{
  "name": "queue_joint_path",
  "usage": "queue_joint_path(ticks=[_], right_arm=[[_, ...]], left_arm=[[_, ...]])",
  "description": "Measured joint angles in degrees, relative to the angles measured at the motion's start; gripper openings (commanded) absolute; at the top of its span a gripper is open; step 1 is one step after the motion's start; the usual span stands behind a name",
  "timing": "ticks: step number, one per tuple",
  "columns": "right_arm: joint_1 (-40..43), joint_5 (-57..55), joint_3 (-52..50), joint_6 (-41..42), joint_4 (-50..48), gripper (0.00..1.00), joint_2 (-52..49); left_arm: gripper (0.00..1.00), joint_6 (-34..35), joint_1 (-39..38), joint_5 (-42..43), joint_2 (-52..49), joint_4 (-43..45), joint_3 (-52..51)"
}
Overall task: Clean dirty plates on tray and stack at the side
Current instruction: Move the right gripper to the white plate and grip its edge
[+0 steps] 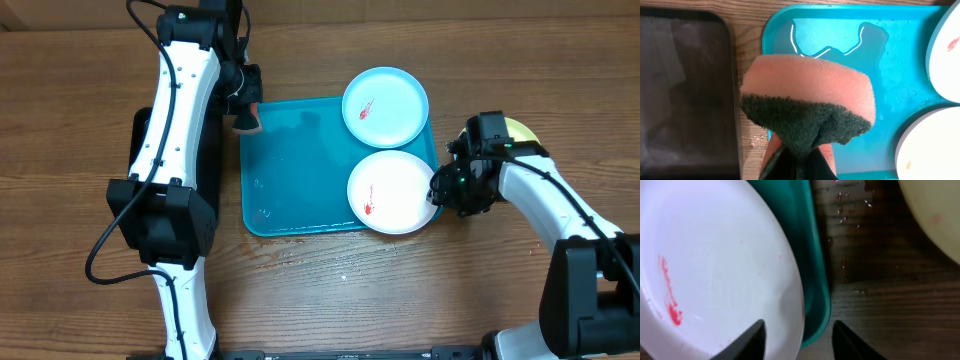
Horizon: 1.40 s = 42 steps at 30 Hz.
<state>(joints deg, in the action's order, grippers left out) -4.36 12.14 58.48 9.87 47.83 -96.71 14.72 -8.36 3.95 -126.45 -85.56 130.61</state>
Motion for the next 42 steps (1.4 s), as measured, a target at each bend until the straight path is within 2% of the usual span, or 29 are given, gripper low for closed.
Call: queue_joint_path(ticks=[8,12,19,25,34,42], right_arm=[[-0.26,-1.84,-0.76,0.57,-2.84,0.18,-0.98],[-0.28,-1.84,-0.76,0.59,-2.80,0.04,-0.98],[-1.31,-0.31,-0.72,0.90,-1.01,0.04,-0.98],[-8.92,0.52,1.07,4.70,-3.30,0.04,-0.98],[-26.29,-9.35,2.27,26.77,-16.94,0.04,-2.23],[-29.11,-12.74,2.27,37.05,-19.54,0.04,-7.21]], left_arm=[[0.04,0.00,-1.07,-0.02,0.00,0.00,0.00],[0.04,0.00,-1.31,0.00,0.00,0.00,0.00],[0.04,-0.02,-1.31,0.00,0.00,0.00,0.00],[0.04,0.00,-1.31,0.00,0.00,0.00,0.00],[0.04,0.00,-1.31,0.00,0.00,-0.17,0.00],[0.04,0.00,-1.31,0.00,0.00,-0.68,0.00]])
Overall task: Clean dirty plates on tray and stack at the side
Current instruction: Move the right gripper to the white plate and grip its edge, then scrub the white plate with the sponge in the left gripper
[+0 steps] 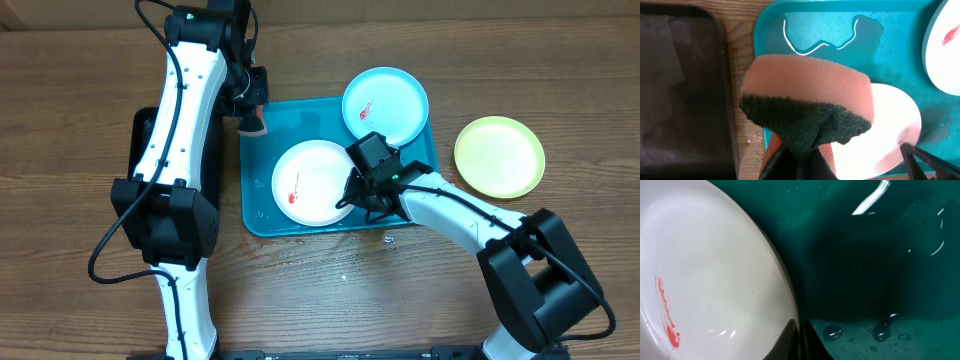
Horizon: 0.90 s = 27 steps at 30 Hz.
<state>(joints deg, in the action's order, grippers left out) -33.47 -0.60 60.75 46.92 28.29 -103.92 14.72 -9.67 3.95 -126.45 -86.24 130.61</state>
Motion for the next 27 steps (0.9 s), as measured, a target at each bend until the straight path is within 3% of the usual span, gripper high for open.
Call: queue_joint_path(ticks=[9,18,27], right_arm=[[1.29,0.96,0.02,-0.26,-0.22,0.19,-0.07],[6.56,5.95,1.40,-9.73,-1.81,0.20,-0.07],[6.82,7.23,1.40,-16.76,-2.38,0.20,-0.07]], left_arm=[[0.04,0.00,-0.02,0.00,0.00,-0.13,0.00],[0.04,0.00,-1.55,-0.02,0.00,-0.11,0.00],[0.04,0.00,-1.99,-0.04,0.00,0.04,0.00]])
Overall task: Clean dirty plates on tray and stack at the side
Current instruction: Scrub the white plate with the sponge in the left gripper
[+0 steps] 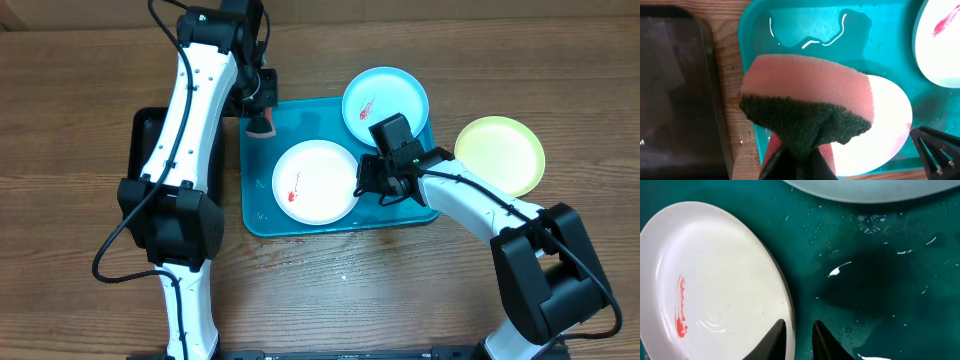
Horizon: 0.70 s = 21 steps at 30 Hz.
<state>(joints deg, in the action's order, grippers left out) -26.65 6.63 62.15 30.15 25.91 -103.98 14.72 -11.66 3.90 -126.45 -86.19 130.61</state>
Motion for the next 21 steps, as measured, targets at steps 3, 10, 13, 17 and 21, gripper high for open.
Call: queue_joint_path(ticks=[3,10,13,17,21], right_arm=[[0.00,-0.04,0.00,-0.94,-0.02,0.20,0.00],[0.00,-0.07,0.00,-3.48,0.02,0.20,-0.09],[0.00,-0.07,0.02,-4.09,-0.09,0.20,-0.72],[-0.02,0.00,0.02,-4.92,-0.20,0.20,-2.03],[-0.02,-0.02,0.02,-5.40,-0.15,0.20,-2.38]], left_arm=[[0.04,0.00,0.00,0.00,0.00,0.04,0.00],[0.04,0.00,0.00,0.00,0.00,0.55,0.00],[0.04,-0.02,0.00,0.00,0.00,0.52,0.00],[0.04,-0.02,0.00,0.00,0.00,0.55,0.00],[0.04,0.00,0.00,0.00,0.00,0.55,0.00]])
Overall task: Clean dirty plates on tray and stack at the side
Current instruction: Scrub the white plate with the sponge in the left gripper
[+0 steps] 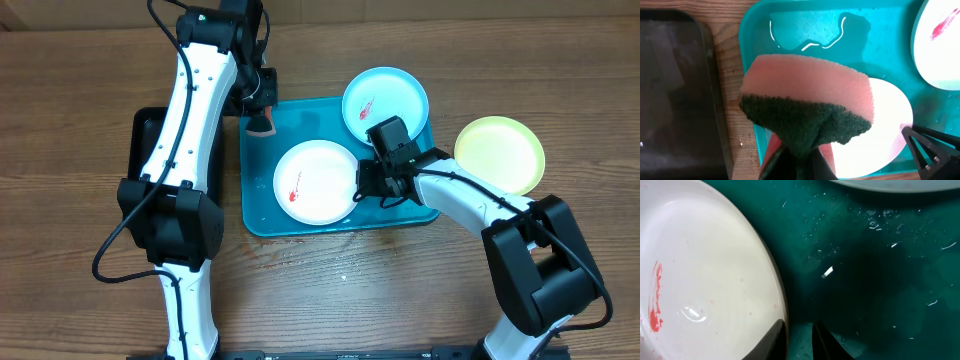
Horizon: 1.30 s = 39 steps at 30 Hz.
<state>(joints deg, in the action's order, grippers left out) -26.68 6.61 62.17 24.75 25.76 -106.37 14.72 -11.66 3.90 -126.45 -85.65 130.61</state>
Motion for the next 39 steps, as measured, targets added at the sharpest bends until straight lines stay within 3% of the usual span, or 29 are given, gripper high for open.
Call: queue_joint_path(ticks=[14,19,29,39], right_arm=[[-1.29,-0.79,0.00,-0.61,-0.85,0.19,0.00],[-1.90,-1.11,0.00,1.29,-1.44,0.09,-0.04],[-1.92,0.07,0.79,6.95,-2.80,0.04,-2.34],[-1.90,0.70,0.85,9.35,-2.89,0.04,-2.47]], left_arm=[[0.04,-0.02,-0.15,0.02,0.00,2.58,-5.33],[0.04,-0.28,-0.83,0.02,0.00,2.60,-5.66],[0.04,-5.79,-3.23,0.02,0.00,2.95,-7.43],[0.04,-10.93,-5.60,0.07,0.00,7.10,-16.15]])
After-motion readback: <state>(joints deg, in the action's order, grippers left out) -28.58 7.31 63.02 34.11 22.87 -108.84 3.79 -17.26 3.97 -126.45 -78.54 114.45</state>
